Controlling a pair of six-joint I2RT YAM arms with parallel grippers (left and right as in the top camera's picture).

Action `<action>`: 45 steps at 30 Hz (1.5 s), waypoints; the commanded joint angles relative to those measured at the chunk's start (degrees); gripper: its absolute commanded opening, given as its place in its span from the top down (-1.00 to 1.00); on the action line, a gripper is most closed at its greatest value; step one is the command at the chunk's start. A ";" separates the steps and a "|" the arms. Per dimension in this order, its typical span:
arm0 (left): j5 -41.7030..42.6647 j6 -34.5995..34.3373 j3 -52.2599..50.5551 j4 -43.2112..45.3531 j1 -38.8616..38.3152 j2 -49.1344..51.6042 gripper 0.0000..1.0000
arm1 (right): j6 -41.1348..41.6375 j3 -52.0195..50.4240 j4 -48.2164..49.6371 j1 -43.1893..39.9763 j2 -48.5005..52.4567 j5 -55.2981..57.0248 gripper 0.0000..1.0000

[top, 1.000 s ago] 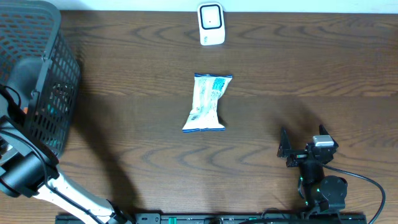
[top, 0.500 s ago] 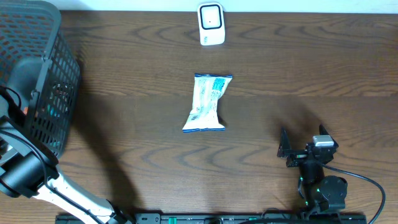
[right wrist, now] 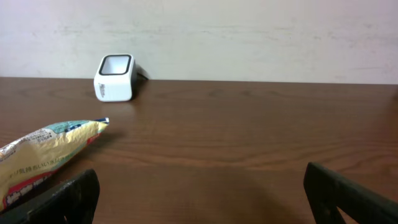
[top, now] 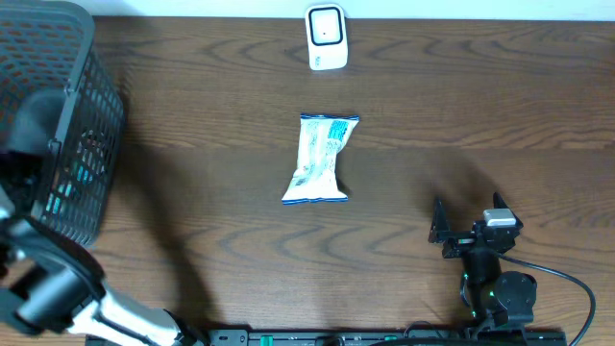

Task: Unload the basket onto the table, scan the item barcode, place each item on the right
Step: 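Lower the left gripper into the basket and grasp the green wipes pack, then carry the green wipes pack to the scanner and release it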

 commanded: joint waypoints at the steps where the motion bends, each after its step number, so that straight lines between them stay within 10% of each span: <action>1: 5.14 -0.11 1.88 2.16 0.22 -7.30 0.85 | -0.61 -0.04 -0.28 0.42 -0.24 0.02 -0.98; 25: 27.21 -8.37 1.88 27.96 -5.49 -33.92 0.85 | -0.61 -0.07 -0.28 0.42 -0.24 0.02 -0.99; 36: 26.86 12.79 1.86 25.38 -30.38 -33.70 0.85 | -0.63 -0.07 -0.28 0.42 -0.24 0.02 -0.98; 45: 8.22 22.75 1.62 13.90 -51.54 -27.78 0.85 | -0.63 -0.07 -0.26 0.42 -0.24 0.02 -0.99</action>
